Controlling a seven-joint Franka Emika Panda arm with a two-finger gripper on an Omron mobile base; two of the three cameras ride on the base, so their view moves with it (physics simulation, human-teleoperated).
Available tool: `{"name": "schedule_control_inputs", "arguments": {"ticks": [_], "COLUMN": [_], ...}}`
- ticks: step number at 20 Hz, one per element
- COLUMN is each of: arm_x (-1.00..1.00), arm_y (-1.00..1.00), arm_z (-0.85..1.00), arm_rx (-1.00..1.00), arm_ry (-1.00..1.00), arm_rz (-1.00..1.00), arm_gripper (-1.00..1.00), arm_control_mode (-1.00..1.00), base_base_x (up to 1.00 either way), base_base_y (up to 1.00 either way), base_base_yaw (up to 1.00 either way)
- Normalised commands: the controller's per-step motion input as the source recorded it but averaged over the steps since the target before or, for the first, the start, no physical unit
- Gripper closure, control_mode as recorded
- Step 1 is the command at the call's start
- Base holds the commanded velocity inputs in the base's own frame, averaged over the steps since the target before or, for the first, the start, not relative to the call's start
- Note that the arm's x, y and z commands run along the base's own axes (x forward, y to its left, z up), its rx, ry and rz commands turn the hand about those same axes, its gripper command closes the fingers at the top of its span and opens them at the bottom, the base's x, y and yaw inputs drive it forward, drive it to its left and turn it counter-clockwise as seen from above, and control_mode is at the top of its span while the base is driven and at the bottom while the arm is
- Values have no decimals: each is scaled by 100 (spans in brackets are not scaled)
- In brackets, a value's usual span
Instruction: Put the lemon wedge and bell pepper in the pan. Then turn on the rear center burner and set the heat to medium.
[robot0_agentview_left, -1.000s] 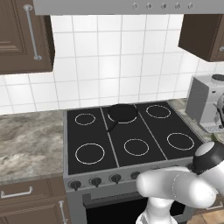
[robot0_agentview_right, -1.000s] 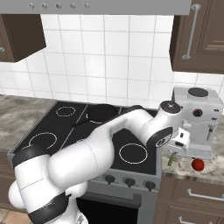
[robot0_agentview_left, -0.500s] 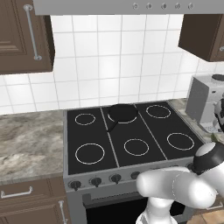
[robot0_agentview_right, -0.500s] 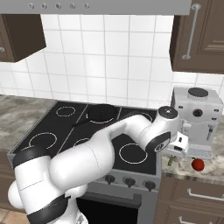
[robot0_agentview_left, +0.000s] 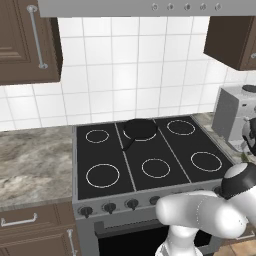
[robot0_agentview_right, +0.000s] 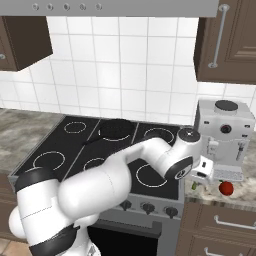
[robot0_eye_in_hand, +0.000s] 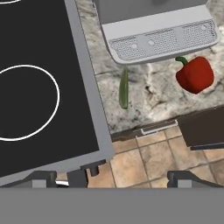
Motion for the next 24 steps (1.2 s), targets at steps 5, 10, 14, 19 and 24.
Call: {"name": "schedule_control_inputs", "arguments": {"ticks": [5, 10, 14, 19, 24], "arm_x": [0, 4, 7, 8, 12], "arm_y": [0, 0, 0, 0, 0], "arm_z": [-17, -15, -12, -11, -6], "arm_rx": [-2, -1, 0, 0, 0], "arm_ry": [0, 0, 0, 0, 0], "arm_rz": [0, 0, 0, 0, 0], "arm_gripper": [-100, -100, -100, -100, -100], "arm_control_mode": [-100, -100, -100, -100, -100], "base_base_x": [0, 0, 0, 0, 0], "base_base_y": [0, 0, 0, 0, 0], "base_base_yaw": [0, 0, 0, 0, 0]}}
